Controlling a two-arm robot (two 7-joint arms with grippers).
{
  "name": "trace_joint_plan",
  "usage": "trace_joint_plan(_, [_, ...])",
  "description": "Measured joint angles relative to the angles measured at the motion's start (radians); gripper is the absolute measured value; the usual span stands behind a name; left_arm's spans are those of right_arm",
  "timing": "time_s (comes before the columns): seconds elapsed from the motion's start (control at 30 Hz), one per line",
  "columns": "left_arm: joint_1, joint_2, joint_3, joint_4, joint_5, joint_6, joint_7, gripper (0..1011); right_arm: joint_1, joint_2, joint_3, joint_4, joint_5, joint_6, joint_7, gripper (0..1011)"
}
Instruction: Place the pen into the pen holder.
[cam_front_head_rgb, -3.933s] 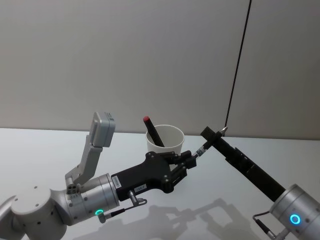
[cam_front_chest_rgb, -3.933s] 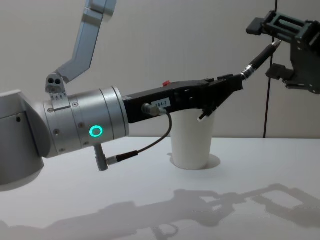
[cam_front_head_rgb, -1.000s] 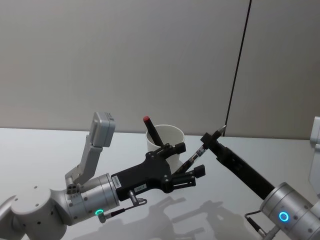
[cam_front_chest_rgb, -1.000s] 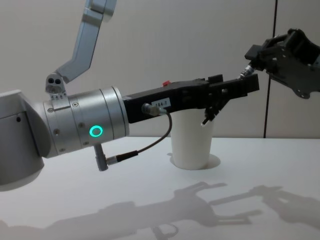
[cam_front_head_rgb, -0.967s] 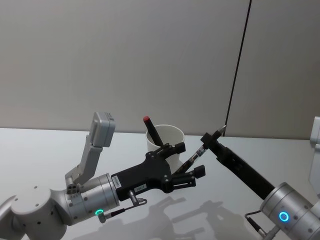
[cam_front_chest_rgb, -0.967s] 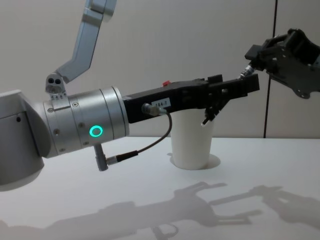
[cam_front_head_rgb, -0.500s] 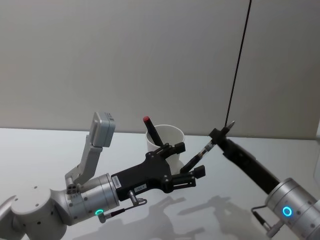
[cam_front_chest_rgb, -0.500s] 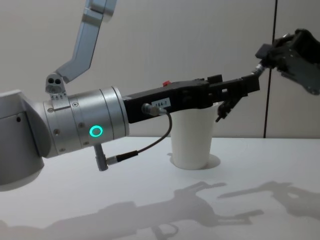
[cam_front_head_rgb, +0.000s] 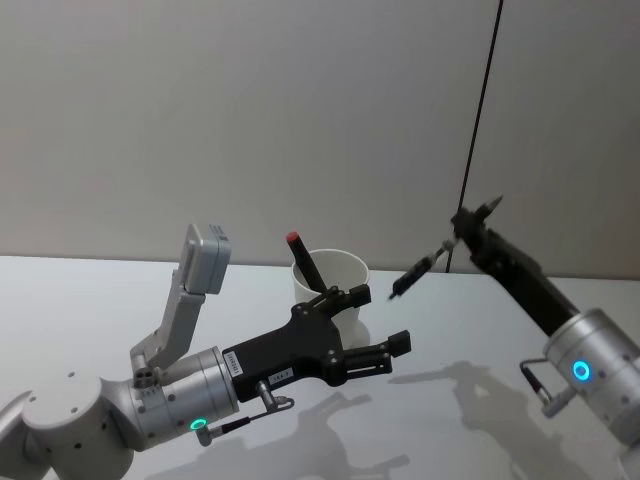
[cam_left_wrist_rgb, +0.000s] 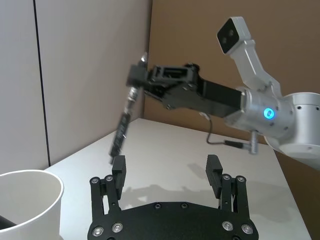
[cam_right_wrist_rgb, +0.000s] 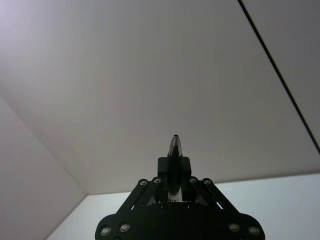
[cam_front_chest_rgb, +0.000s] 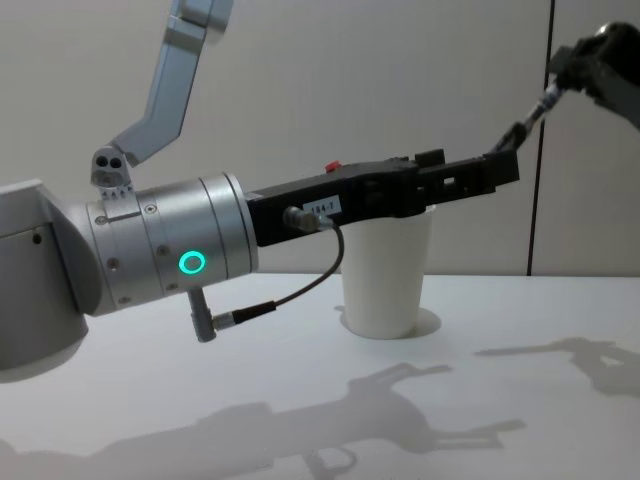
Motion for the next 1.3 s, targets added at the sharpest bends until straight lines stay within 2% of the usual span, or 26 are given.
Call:
trace_joint_plan(0.33, [0.000,0.000,0.000,0.000,0.000,0.000,0.000,1003,0.117,-0.033,-0.029,0.109,-0.039,-0.082,0.021,134])
trace_joint_plan(0.63, [0.000,0.000,0.000,0.000,0.000,0.000,0.000,1003,0.186,-0.051,-0.069,0.177,-0.083,-0.127,0.027,134])
trace_joint_plan(1.03, [0.000,0.000,0.000,0.000,0.000,0.000,0.000,1002,0.262,-0.059,-0.153,0.253,-0.204,-0.160,0.010,134])
trace_joint_plan(1.07, [0.000,0.000,0.000,0.000,0.000,0.000,0.000,1003,0.262,-0.059,-0.153,0.253,-0.204,-0.160,0.010,134])
trace_joint_plan(1.3, [0.000,0.000,0.000,0.000,0.000,0.000,0.000,1003,0.299,-0.059,-0.210,0.287,-0.290,-0.162,-0.006,134])
